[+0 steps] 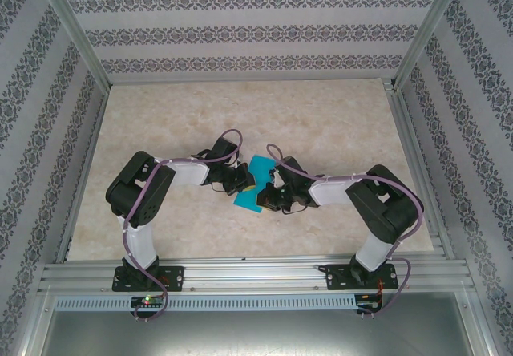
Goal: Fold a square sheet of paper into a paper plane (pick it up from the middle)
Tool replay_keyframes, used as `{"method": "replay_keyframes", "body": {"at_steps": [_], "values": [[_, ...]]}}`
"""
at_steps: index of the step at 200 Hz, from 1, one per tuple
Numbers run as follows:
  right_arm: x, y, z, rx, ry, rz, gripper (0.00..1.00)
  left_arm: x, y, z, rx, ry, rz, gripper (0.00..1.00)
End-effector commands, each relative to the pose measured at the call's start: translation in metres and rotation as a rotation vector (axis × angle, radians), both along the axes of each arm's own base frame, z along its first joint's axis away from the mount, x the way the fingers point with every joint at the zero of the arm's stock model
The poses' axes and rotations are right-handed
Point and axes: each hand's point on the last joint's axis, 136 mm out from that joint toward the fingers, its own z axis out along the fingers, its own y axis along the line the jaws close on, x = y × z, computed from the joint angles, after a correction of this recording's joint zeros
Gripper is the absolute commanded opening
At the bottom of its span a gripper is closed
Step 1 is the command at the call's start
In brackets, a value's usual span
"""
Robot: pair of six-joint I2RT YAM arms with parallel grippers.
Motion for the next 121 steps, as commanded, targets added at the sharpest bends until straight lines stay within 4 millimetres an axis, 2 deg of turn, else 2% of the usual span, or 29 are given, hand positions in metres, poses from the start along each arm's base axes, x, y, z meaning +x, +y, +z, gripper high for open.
{"method": "replay_keyframes", "body": {"at_steps": [1,39,74,93,121], "values": [[-0.022,-0.014,-0.026,-0.078,0.067,0.023,0.07,-0.012,0.010,-0.011,0.081,0.037,-0.016,0.01],[-0.023,-0.022,-0.028,-0.125,0.063,0.034,0.06,-0.004,0.001,0.014,0.034,-0.032,-0.037,0.07],[-0.022,-0.024,-0.031,-0.144,0.067,0.034,0.06,-0.007,-0.008,0.020,-0.012,-0.048,-0.076,0.10],[-0.021,-0.025,-0.031,-0.150,0.066,0.031,0.06,-0.010,-0.009,0.013,-0.012,-0.036,-0.090,0.10],[-0.025,-0.030,-0.035,-0.173,0.077,0.042,0.03,0.000,0.010,-0.005,0.091,-0.021,-0.030,0.08]]}}
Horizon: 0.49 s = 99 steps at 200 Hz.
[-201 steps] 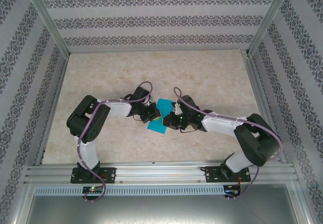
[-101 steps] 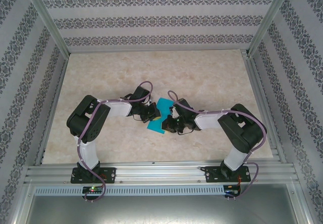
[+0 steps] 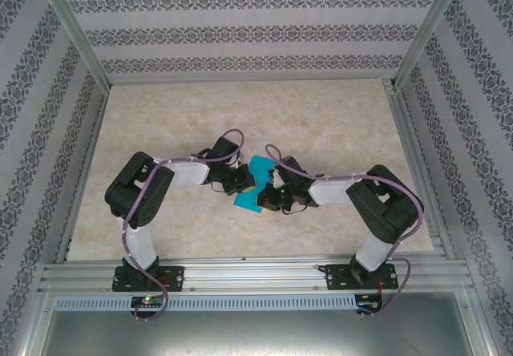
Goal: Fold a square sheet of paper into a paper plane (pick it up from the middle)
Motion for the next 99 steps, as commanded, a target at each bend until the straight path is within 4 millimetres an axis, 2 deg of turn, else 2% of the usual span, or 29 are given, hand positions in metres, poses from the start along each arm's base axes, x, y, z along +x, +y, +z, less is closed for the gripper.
{"method": "replay_keyframes", "body": {"at_steps": [1,18,57,99], "values": [[-0.024,-0.029,-0.034,-0.161,0.094,0.009,0.03,0.005,0.010,-0.008,0.070,-0.009,0.012,0.08],[-0.027,-0.032,-0.036,-0.175,0.098,0.015,0.01,0.014,0.022,-0.013,0.100,-0.004,0.056,0.07],[-0.030,-0.036,-0.040,-0.197,0.110,0.024,0.01,0.025,0.031,-0.020,0.102,0.000,0.078,0.07],[-0.031,-0.036,-0.042,-0.196,0.114,0.027,0.01,0.038,0.041,-0.018,0.106,-0.023,0.090,0.07]]}}
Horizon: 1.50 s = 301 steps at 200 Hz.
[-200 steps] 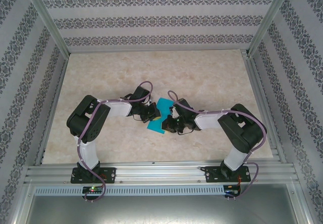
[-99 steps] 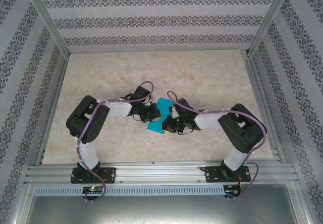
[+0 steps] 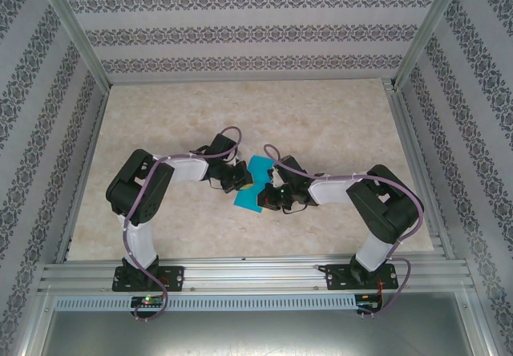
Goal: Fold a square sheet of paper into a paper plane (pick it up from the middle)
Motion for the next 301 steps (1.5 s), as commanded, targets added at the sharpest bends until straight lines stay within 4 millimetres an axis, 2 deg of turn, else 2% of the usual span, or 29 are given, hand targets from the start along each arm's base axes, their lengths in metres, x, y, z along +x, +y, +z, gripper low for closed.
{"method": "replay_keyframes", "body": {"at_steps": [1,83,127,149,166,189,216,253,282,301], "values": [[-0.031,-0.034,-0.041,-0.179,0.134,-0.004,0.01,0.025,0.031,-0.016,0.101,-0.036,0.070,0.07],[-0.031,-0.034,-0.046,-0.180,0.147,-0.005,0.01,0.042,0.044,-0.007,0.060,-0.091,0.073,0.07],[-0.030,-0.033,-0.044,-0.174,0.143,-0.001,0.01,0.047,0.041,0.031,0.007,-0.173,0.059,0.10],[-0.028,-0.033,-0.043,-0.177,0.141,0.001,0.01,0.039,0.031,0.047,-0.049,-0.200,0.037,0.10],[-0.028,-0.032,-0.042,-0.176,0.141,0.003,0.01,0.024,0.013,0.055,-0.095,-0.212,-0.027,0.10],[-0.027,-0.033,-0.043,-0.179,0.140,0.001,0.01,0.001,-0.008,0.047,-0.117,-0.189,-0.106,0.08],[-0.028,-0.033,-0.045,-0.182,0.147,0.000,0.01,-0.011,-0.017,0.023,-0.117,-0.152,-0.126,0.07],[-0.030,-0.035,-0.047,-0.190,0.153,0.004,0.01,-0.017,-0.008,-0.014,-0.055,-0.093,-0.102,0.03],[-0.031,-0.037,-0.049,-0.199,0.156,0.002,0.01,-0.019,0.004,-0.026,0.011,-0.095,-0.095,0.03],[-0.032,-0.038,-0.051,-0.203,0.160,0.002,0.01,-0.016,0.011,-0.026,0.040,-0.117,-0.092,0.03]]}}
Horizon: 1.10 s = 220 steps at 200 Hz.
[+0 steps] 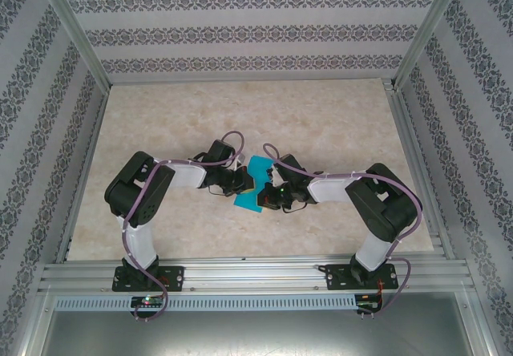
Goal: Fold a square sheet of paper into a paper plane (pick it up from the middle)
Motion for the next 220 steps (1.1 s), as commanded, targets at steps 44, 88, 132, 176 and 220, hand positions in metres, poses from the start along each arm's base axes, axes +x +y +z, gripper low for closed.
{"method": "replay_keyframes", "body": {"at_steps": [44,88,132,176,220], "values": [[-0.034,-0.040,-0.053,-0.213,0.151,-0.012,0.00,0.016,0.038,-0.021,0.150,-0.060,0.073,0.05],[-0.035,-0.042,-0.053,-0.222,0.148,-0.015,0.00,0.028,0.048,-0.018,0.188,-0.077,0.108,0.05],[-0.036,-0.042,-0.057,-0.215,0.155,-0.016,0.00,0.042,0.051,-0.010,0.154,-0.136,0.120,0.08],[-0.037,-0.041,-0.057,-0.212,0.158,-0.013,0.00,0.055,0.058,-0.002,0.103,-0.170,0.134,0.10],[-0.035,-0.039,-0.056,-0.204,0.155,-0.017,0.00,0.064,0.062,0.013,0.079,-0.180,0.129,0.12]]}}
